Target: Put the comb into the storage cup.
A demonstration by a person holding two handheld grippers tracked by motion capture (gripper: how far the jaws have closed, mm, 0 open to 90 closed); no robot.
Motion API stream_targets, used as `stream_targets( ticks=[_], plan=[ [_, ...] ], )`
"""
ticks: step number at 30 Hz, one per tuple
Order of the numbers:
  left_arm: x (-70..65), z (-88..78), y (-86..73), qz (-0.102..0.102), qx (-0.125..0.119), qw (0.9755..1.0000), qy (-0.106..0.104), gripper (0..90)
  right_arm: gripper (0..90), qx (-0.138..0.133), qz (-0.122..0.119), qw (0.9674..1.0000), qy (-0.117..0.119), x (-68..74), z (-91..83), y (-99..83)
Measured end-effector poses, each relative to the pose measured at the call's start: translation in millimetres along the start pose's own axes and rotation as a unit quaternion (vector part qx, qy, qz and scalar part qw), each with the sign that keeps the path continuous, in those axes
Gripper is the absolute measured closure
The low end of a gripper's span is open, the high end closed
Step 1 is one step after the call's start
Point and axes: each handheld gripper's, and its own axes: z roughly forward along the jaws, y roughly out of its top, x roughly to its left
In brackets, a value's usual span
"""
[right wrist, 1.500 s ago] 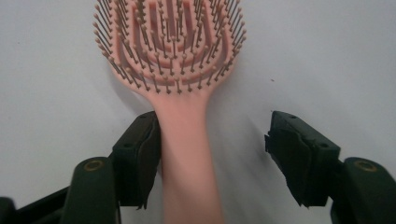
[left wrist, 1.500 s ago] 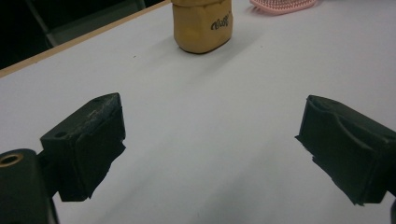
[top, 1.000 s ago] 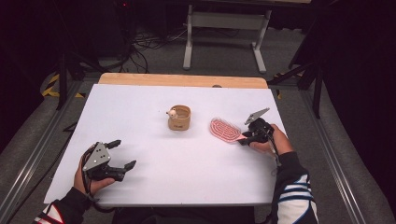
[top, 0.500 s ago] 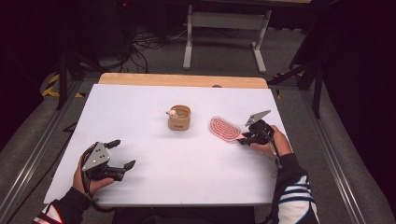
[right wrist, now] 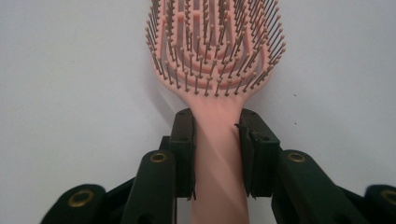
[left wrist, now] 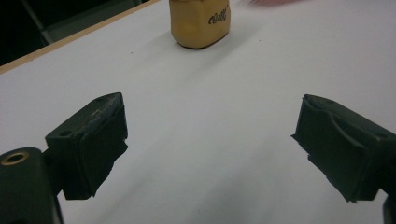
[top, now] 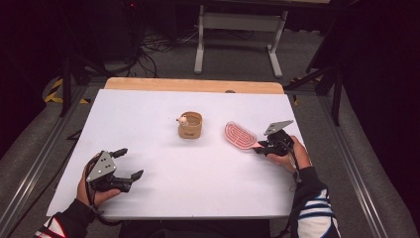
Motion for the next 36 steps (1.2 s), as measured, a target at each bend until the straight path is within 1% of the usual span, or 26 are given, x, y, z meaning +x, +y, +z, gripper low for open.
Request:
stream_targets(
  ticks=[4,8,11,12,14,17,19,21,23,25,28,31,32,34,35,36],
  plan=[
    [0.7,0.2,-0.1,-0.001,0.002,1.0000,0.000,10.4,69.7,-0.017,-0.009,0.9997,-0.012,3.4,-2.8,2.1],
    [0.6,-0.7,0.1,-0.002,-0.001,1.0000,0.003,10.4,69.7,-0.035,-0.007,0.9990,-0.028,4.5,-4.0,1.7],
    [0.6,-1.5,0.1,-0.001,-0.001,1.0000,0.004,10.6,69.7,-0.051,-0.008,0.9978,-0.042,5.0,-5.9,0.5],
    [0.7,-1.6,0.2,-0.001,-0.001,1.0000,0.005,10.7,69.8,-0.059,-0.007,0.9969,-0.051,5.1,-6.8,0.2],
    [1.1,-1.5,0.2,-0.002,-0.001,1.0000,0.003,10.7,69.8,-0.073,-0.002,0.9956,-0.059,5.1,-8.8,0.1],
    [1.2,-1.1,-0.1,-0.003,0.000,1.0000,0.003,10.7,69.8,-0.103,0.005,0.9917,-0.076,6.9,-12.8,1.2],
    [1.0,-1.1,0.1,-0.002,0.000,1.0000,0.004,10.7,69.8,-0.116,0.008,0.9896,-0.085,8.2,-15.1,2.3],
    [0.9,-1.2,0.2,-0.001,0.000,1.0000,0.004,10.8,69.7,-0.126,0.010,0.9885,-0.084,9.3,-16.6,2.9],
    [0.8,-1.2,0.3,-0.001,0.000,1.0000,0.004,10.8,69.7,-0.134,0.012,0.9865,-0.093,11.4,-17.9,3.8],
    [0.8,-1.3,0.4,-0.001,0.000,1.0000,0.004,10.8,69.8,-0.144,0.010,0.9848,-0.096,13.9,-19.6,5.2],
    [0.5,-1.1,0.4,-0.001,-0.001,1.0000,0.004,10.9,69.8,-0.160,0.009,0.9811,-0.108,18.7,-22.6,8.5],
    [0.6,-1.1,0.4,-0.001,-0.001,1.0000,0.005,10.8,69.8,-0.178,0.008,0.9776,-0.111,23.9,-25.2,12.1],
    [0.6,-1.1,0.4,-0.001,-0.001,1.0000,0.005,10.8,69.8,-0.185,0.005,0.9758,-0.117,26.7,-26.1,14.1],
    [1.0,-1.8,0.7,-0.001,-0.001,1.0000,0.006,10.8,69.8,-0.195,0.004,0.9737,-0.118,30.9,-27.3,16.8],
    [1.2,-2.0,0.7,-0.001,-0.002,1.0000,0.006,10.8,69.8,-0.202,0.001,0.9718,-0.122,34.2,-27.7,18.9],
    [1.2,-2.1,0.8,-0.001,-0.002,1.0000,0.007,10.8,69.8,-0.206,0.000,0.9707,-0.123,36.9,-28.1,20.7]
  ],
)
